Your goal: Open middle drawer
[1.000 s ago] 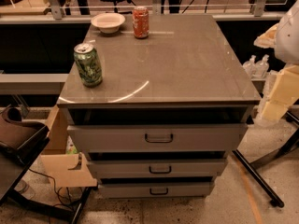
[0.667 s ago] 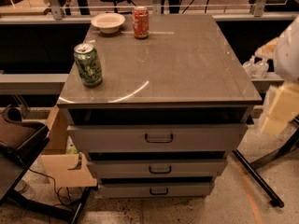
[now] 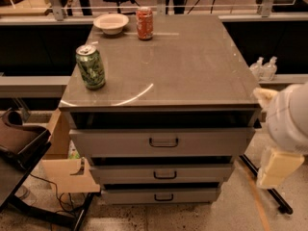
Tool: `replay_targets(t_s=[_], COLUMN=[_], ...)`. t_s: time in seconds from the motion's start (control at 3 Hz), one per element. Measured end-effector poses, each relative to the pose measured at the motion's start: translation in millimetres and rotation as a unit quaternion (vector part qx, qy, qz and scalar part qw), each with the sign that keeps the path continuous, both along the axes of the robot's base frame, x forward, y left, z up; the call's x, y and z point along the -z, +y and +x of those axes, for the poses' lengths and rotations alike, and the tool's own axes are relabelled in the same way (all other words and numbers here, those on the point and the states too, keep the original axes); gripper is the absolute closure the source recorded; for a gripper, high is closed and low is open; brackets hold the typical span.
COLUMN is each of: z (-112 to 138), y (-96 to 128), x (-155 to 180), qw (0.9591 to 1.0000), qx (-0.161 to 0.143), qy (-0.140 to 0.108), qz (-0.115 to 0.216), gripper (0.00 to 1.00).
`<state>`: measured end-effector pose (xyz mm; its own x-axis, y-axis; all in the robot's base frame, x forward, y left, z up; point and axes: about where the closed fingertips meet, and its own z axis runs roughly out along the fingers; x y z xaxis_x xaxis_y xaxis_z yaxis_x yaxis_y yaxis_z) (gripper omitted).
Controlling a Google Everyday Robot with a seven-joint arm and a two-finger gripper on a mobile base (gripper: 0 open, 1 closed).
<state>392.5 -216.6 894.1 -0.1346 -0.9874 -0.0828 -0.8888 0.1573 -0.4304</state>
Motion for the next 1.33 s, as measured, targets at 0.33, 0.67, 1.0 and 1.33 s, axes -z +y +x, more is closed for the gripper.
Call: replay_targets(t_s=[0.33,0.67,1.0,1.33], z=[-15,-15,-14,-12], y=[16,15,19,43], x=[98,98,105,158], qw=[0.9993,0.9993,0.9992,0.9985], qx=[-0.032,-0.031,-0.028,-0.039], qy=[0.008,0.009,0.008,0.024], qz=[-0.02,-0.02,-0.028,-0.03], gripper=[0.0,0.0,0.0,0.0])
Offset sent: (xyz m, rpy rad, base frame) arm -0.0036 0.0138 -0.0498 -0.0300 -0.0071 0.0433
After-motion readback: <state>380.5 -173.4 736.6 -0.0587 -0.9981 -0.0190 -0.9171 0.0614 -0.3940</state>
